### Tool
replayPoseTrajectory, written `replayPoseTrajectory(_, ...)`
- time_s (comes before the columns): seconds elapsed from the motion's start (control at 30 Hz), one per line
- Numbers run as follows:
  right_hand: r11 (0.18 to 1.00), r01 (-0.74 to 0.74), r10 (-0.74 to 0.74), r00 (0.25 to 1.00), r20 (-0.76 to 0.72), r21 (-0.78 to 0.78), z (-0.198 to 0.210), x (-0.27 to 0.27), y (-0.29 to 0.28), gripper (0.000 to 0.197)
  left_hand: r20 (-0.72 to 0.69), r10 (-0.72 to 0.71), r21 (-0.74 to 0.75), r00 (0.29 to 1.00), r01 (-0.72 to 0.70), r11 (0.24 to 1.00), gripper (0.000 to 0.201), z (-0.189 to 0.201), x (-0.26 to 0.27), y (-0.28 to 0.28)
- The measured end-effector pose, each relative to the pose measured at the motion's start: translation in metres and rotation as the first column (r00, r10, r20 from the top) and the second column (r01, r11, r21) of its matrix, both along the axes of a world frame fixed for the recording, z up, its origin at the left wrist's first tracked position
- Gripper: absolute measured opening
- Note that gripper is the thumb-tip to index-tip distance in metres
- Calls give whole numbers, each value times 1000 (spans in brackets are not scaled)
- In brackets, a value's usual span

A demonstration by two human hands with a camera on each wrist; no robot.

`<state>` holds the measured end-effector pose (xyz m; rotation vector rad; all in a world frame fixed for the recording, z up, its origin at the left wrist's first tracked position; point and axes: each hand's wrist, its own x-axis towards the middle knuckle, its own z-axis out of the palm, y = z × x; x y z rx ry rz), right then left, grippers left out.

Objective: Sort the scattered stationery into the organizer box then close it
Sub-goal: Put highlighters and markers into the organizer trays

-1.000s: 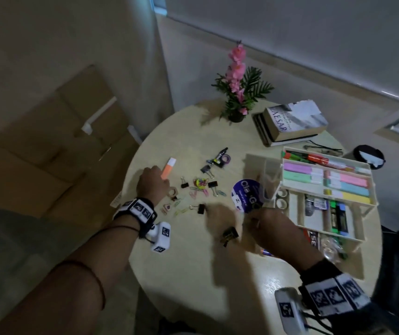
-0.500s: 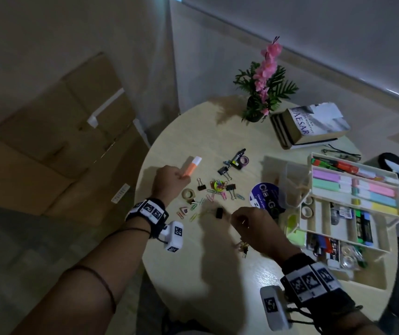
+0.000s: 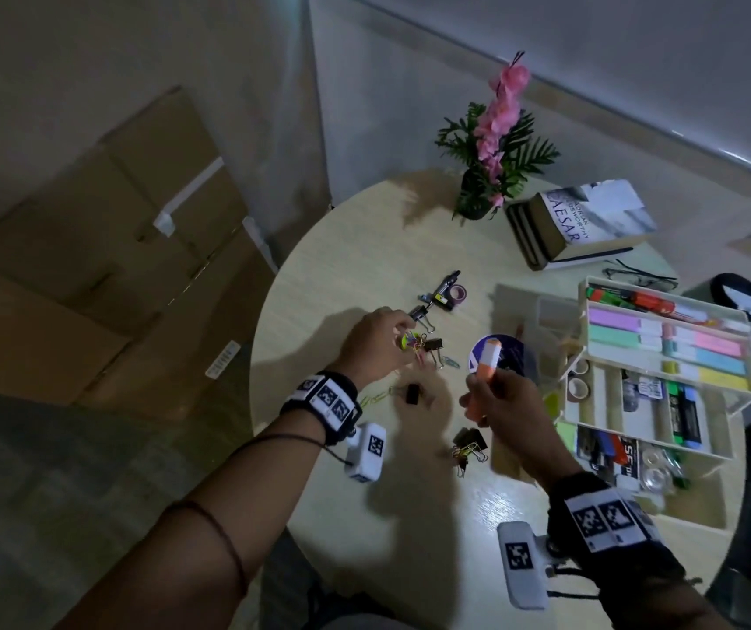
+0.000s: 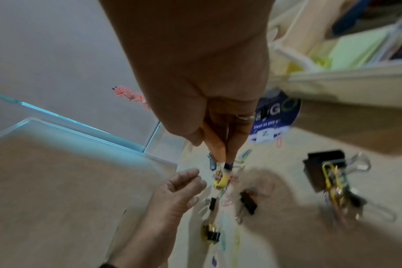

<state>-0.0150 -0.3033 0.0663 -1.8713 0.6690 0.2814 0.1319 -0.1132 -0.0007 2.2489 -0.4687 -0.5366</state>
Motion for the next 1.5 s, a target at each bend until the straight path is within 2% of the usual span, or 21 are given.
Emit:
replayPoseTrajectory(0.1,994,-99,100,995,11,-46,0,-14,-14,16,59,-125,202,990,111,973,61,-14,8,-12)
replayPoseTrajectory(0.2,971,-187,192,981,24,-150,-6,-28,-23,14,91,-195,291,977,161,943,56,-23,8,-20)
replayPoseTrajectory(0.3,944,-246,255,967,16,-220,-13,-40,-27,18,129,-186,301,974,140,943,45,-23,7,-23)
replayPoseTrajectory(0.37,937,-253,266,964,25,-242,-15,-45,-28,19,132,-193,301,972,146,943,45,-20,6,-24)
replayPoseTrajectory(0.5,925,-281,295,955,15,-254,-15,-50,-29,18,41,-199,195,979,188,963,49,-11,-1,-24)
replayPoseTrajectory(0.63,923,-276,291,957,17,-267,-14,-51,-30,16,33,-261,220,965,247,944,42,3,-8,-22)
replayPoseTrajectory(0.77,910,-295,312,950,12,-291,-11,-56,-37,18,41,-295,288,954,272,918,67,19,-13,-23)
replayPoseTrajectory(0.83,907,-299,320,947,22,-295,-7,-60,-41,21,20,-309,310,951,288,906,67,29,-16,-25)
replayPoseTrajectory(0.9,917,-293,315,948,38,-272,-1,-63,-46,25,-10,-298,277,955,289,916,55,40,-20,-30)
replayPoseTrajectory(1.03,940,-285,306,948,92,-189,11,-72,-58,29,-65,-264,134,962,270,953,19,63,-33,-47)
replayPoseTrajectory(1.1,953,-264,280,954,104,-147,17,-82,-68,31,-61,-280,86,958,285,955,10,76,-43,-59)
replayPoseTrajectory(1.17,965,-232,247,959,137,-119,24,-91,-80,35,-52,-278,28,959,279,960,10,85,-52,-72)
replayPoseTrajectory(1.3,997,-70,60,972,229,32,48,-111,-109,23,-34,-216,-105,976,212,972,21,95,-68,-98)
replayPoseTrajectory(1.4,997,65,-48,958,284,-51,60,-133,-141,29,-1,-211,-165,977,208,964,11,111,-82,-122)
replayPoseTrajectory(1.5,963,218,-162,940,301,-161,55,-157,-182,29,-35,-204,-245,978,189,951,5,126,-101,-150)
